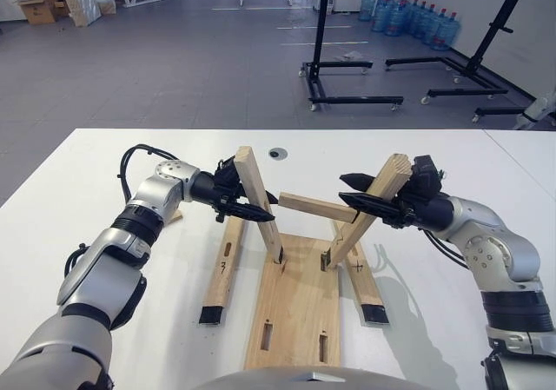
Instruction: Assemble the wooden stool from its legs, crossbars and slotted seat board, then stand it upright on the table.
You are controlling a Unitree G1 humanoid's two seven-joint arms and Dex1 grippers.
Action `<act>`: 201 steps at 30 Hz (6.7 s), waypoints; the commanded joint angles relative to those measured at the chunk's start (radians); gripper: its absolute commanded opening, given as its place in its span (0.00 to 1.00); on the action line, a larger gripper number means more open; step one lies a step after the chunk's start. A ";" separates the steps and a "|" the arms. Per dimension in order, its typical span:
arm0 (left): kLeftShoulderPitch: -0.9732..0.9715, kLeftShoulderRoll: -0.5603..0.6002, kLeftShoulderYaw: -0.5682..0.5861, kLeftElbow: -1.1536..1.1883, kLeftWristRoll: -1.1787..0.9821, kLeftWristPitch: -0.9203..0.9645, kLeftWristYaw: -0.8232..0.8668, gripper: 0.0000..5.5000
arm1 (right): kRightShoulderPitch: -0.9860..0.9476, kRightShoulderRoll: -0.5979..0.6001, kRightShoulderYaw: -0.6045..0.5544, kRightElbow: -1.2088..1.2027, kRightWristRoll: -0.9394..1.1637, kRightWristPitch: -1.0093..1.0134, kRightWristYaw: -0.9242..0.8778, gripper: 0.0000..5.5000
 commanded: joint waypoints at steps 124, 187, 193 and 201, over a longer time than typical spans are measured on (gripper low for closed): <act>0.073 0.018 -0.156 0.051 0.333 -0.098 0.186 0.38 | -0.171 0.004 -0.073 -0.342 -0.108 -0.147 -0.553 0.66; 0.072 0.005 -0.181 0.151 0.423 -0.122 0.194 0.38 | 0.134 -0.048 -0.387 0.040 0.277 0.222 -0.170 0.66; 0.064 0.000 -0.181 0.163 0.425 -0.131 0.193 0.38 | 0.099 -0.018 -0.270 0.053 0.217 0.229 -0.105 0.66; 0.042 -0.027 -0.188 0.172 0.421 -0.133 0.172 0.38 | -0.018 0.035 -0.114 0.032 0.190 0.208 -0.055 0.66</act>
